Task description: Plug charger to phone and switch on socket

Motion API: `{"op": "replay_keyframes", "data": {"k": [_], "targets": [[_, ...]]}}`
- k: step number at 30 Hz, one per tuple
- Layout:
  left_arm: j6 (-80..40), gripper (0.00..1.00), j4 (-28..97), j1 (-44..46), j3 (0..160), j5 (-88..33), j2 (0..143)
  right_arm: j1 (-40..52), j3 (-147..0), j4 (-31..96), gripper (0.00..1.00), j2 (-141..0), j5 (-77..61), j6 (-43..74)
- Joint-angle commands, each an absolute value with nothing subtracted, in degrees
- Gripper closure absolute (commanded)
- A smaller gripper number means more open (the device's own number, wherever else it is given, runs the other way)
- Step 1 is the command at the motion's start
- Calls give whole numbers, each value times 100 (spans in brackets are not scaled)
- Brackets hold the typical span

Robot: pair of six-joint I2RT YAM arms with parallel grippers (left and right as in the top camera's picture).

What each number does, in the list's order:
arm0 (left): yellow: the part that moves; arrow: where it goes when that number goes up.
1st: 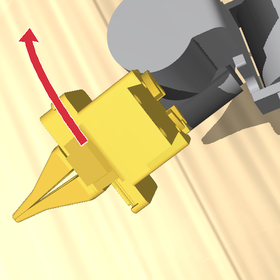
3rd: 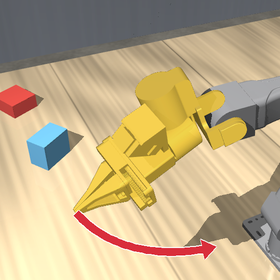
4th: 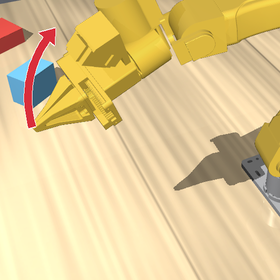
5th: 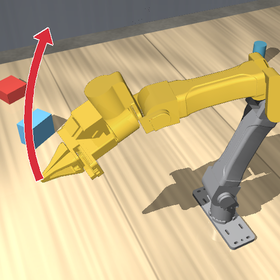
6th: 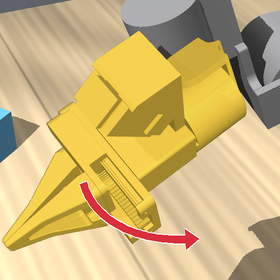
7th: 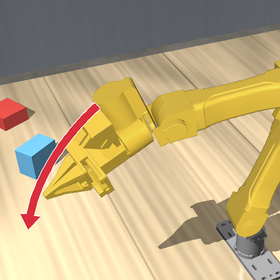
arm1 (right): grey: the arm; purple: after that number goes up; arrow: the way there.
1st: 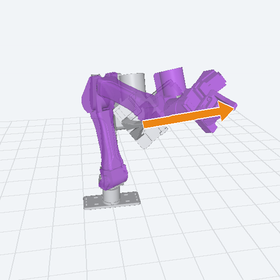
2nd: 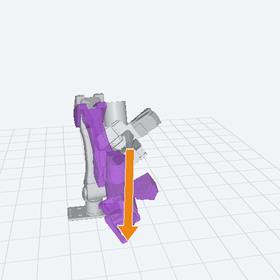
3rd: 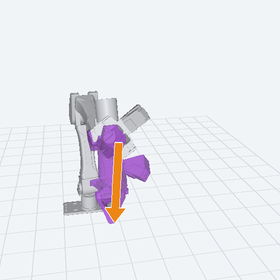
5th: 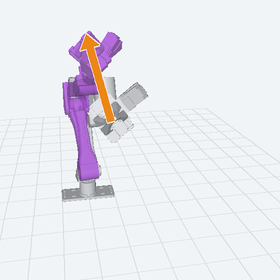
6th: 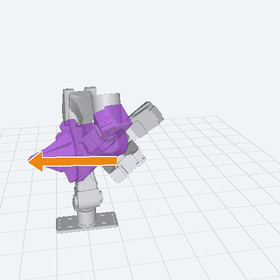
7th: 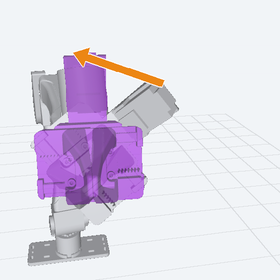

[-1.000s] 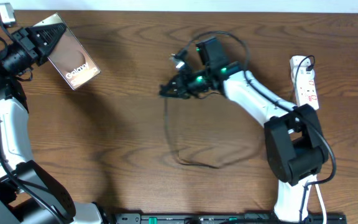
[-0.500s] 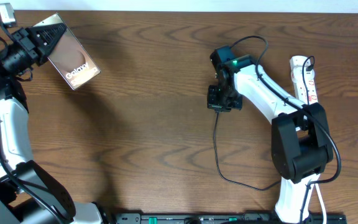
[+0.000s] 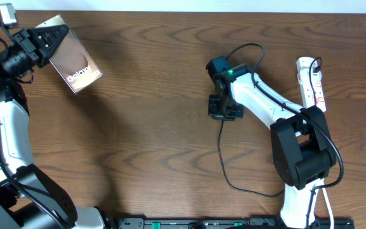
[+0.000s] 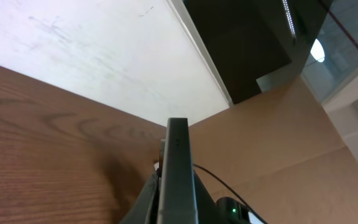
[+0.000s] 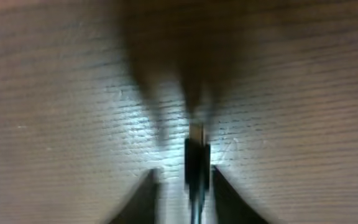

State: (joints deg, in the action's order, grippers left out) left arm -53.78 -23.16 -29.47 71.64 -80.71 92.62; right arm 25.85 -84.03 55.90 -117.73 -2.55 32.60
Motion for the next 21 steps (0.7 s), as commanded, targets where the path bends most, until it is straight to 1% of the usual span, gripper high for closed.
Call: {"op": "replay_keyframes", "data": {"k": [1,2,3,4,6,12,15,18,20,21], "targets": [[-5365,92,-2366,-2956,7199,-8187,9249,2624,-8370,5588,33,-11734,-143,3277],[-5365,93,-2368,-2956,7199,-8187,9249,2624,-8370,5588,20,-11734,-143,3277],[-5365,93,-2366,-2956,7199,-8187,9249,2624,-8370,5588,12,-11734,-143,3280],[-5365,93,-2366,-2956,7201,-8187,9249,2624,-8370,5590,5,-11734,-143,3277],[-5365,92,-2368,-2956,7199,-8187,9249,2624,-8370,5592,2,-11734,-145,3282],[-5365,93,-2366,-2956,7199,-8187,9249,2637,-8370,5642,4,-11734,-169,3669],[-5365,92,-2366,-2956,7199,-8187,9249,2652,-8366,5712,11,-11734,-187,4115],[-5365,93,-2366,-2956,7199,-8189,9249,2694,-8364,5719,22,-11734,-211,4506],[-5365,93,-2366,-2956,7199,-8189,9249,2738,-8361,5677,25,-11734,-231,4683],[-5365,93,-2366,-2956,7199,-8189,9249,2755,-8359,5636,25,-11734,-259,4678]]}}
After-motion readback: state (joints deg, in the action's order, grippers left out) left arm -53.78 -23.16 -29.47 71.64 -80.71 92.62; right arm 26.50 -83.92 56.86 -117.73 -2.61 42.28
